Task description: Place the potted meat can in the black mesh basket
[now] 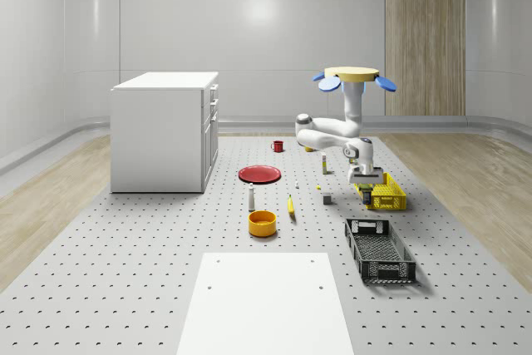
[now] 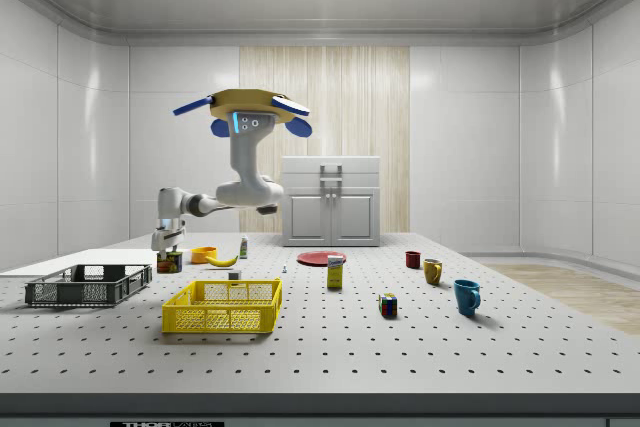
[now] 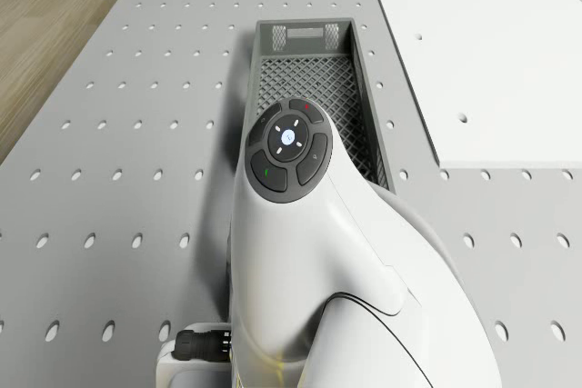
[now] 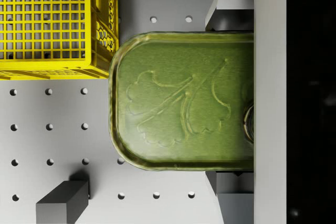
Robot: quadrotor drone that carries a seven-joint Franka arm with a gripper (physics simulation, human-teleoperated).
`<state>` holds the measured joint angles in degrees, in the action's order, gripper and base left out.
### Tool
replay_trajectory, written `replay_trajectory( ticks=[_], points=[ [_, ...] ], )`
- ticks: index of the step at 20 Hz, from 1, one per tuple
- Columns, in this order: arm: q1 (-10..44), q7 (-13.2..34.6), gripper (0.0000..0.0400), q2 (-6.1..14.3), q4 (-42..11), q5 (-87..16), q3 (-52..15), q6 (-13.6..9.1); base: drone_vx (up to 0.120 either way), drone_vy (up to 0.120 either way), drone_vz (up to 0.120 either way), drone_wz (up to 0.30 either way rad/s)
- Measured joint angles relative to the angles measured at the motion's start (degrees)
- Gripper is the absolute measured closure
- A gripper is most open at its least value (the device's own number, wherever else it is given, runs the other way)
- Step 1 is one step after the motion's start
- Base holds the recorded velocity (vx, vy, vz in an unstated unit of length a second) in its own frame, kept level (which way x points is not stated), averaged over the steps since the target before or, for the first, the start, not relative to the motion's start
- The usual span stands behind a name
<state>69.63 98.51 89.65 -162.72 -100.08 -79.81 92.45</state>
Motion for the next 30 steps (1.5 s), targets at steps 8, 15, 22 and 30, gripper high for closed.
replay_trajectory(
  ticks=[8, 15, 22, 30],
  points=[
    [0.0, 0.0, 0.0107, 0.1, 0.0, 0.1, 0.0, 0.1, 0.120, 0.000, 0.000, 0.000],
    [0.0, 0.0, 0.0107, 0.2, 0.0, 0.1, 0.0, 0.2, 0.120, -0.029, 0.000, 0.000],
    [0.1, 0.0, 0.0107, 0.3, 0.0, 0.1, 0.0, 0.3, 0.120, -0.040, 0.000, 0.000],
    [0.1, 0.1, 0.0107, 0.4, 0.0, 0.2, 0.0, 0.4, 0.120, -0.035, 0.000, 0.000]
  ],
)
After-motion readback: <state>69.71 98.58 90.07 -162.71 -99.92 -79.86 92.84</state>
